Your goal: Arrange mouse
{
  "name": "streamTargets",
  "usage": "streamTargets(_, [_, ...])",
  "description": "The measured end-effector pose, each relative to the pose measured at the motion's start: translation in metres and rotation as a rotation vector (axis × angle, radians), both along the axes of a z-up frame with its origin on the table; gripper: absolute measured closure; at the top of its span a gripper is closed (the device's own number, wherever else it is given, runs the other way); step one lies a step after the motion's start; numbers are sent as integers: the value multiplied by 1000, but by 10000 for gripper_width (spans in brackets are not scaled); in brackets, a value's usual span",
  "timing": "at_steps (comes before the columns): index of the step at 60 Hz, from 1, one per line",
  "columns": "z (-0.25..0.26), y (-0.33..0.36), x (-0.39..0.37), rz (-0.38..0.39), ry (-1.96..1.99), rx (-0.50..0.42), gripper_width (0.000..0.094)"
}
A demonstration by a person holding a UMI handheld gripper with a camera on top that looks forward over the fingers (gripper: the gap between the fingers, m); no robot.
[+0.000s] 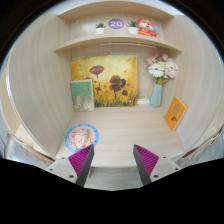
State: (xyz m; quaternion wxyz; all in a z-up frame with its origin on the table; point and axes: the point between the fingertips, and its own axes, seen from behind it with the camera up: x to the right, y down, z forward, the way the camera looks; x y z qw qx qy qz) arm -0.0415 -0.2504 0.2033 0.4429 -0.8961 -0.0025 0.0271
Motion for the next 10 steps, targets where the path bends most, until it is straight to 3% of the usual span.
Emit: streamTargets(10, [1,-9,9,-4,-4,20,148])
